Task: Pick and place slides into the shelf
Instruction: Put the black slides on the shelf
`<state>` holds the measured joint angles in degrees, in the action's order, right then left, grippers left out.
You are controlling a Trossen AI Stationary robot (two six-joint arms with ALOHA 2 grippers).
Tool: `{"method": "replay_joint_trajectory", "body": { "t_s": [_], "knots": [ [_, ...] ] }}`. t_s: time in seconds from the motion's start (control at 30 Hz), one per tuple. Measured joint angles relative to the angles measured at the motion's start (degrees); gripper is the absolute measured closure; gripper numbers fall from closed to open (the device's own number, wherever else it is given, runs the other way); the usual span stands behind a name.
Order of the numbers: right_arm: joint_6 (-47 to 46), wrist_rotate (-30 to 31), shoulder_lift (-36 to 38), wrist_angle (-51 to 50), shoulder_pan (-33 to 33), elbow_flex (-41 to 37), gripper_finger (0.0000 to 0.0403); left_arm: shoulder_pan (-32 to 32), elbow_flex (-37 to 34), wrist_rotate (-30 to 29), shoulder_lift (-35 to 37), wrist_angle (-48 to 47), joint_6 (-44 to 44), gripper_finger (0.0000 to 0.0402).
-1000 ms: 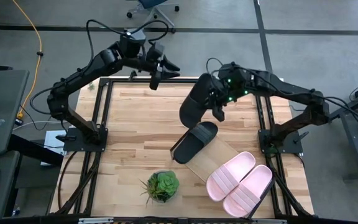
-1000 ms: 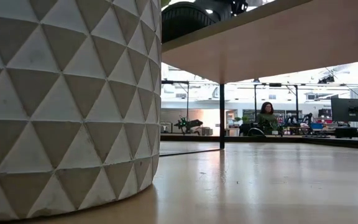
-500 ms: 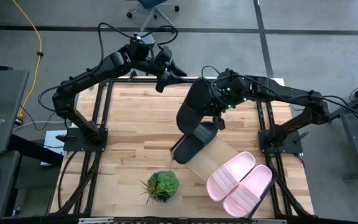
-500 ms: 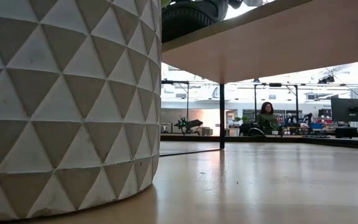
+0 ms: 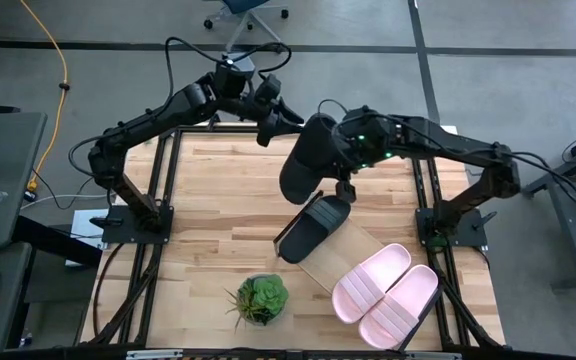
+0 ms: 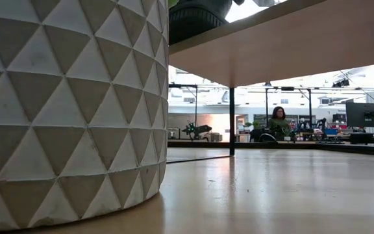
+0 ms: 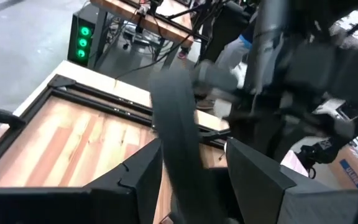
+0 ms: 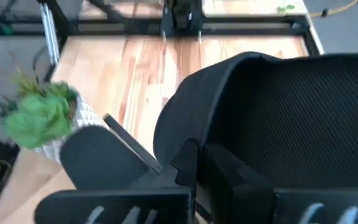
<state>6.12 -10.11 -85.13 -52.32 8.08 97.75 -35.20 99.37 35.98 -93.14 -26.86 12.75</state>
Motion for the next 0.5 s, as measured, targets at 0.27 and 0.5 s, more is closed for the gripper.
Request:
{"method": "replay_joint_trajectory", "body": {
  "t_s": [0.27,0.5],
  "knots": [
    [1.9,-0.9,-4.6,-2.5,-0.3,3.8,0.0403,0.0,0.0,0.6,-1.0,-0.1,0.6,0.0236],
    [2.5,-0.6,-4.7,-2.8,-0.3,4.3,0.0403,-0.1,0.0,1.8,-1.8,-1.6,0.6,0.0236]
  ]
}}
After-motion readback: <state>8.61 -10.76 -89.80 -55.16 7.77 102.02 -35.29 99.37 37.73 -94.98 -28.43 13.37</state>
